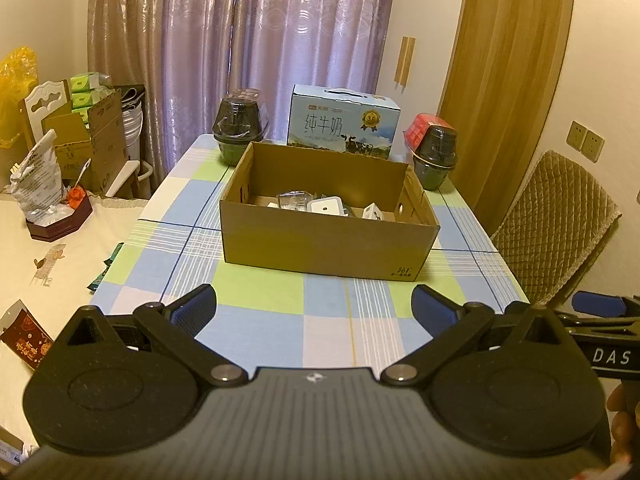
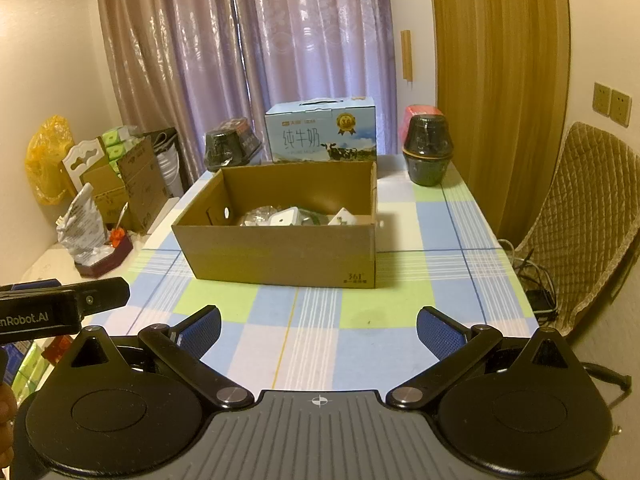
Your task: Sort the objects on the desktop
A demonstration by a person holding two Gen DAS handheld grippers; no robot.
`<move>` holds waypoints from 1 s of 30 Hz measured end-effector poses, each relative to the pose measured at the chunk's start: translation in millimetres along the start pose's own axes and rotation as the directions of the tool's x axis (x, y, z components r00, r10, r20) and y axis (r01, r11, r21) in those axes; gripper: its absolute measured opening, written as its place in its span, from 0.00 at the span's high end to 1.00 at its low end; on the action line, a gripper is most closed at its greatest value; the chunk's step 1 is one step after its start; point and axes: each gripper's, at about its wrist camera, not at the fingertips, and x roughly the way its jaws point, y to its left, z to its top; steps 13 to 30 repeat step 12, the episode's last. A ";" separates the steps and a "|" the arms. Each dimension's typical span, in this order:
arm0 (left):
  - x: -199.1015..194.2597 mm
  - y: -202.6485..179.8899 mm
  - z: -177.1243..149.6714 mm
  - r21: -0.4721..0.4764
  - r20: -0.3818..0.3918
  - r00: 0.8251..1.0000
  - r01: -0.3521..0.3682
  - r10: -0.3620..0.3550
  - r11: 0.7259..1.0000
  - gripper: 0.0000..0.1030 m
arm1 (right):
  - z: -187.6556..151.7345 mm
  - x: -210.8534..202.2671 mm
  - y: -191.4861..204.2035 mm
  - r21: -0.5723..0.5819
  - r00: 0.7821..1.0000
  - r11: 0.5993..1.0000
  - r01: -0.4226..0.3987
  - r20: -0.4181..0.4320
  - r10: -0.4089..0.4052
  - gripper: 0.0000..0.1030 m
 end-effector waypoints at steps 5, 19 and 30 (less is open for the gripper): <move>0.9 1.4 -0.7 -0.008 -0.002 1.000 0.009 -0.009 1.000 0.01 | 0.7 0.7 -0.6 -0.001 1.000 1.000 0.000 -0.003 0.000 0.02; 1.6 2.2 -5.4 0.004 0.023 1.000 -0.001 0.001 1.000 0.01 | -0.8 3.4 -0.2 0.000 1.000 1.000 0.006 -0.005 -0.006 0.02; 1.6 2.2 -5.4 0.004 0.023 1.000 -0.001 0.001 1.000 0.01 | -0.8 3.4 -0.2 0.000 1.000 1.000 0.006 -0.005 -0.006 0.02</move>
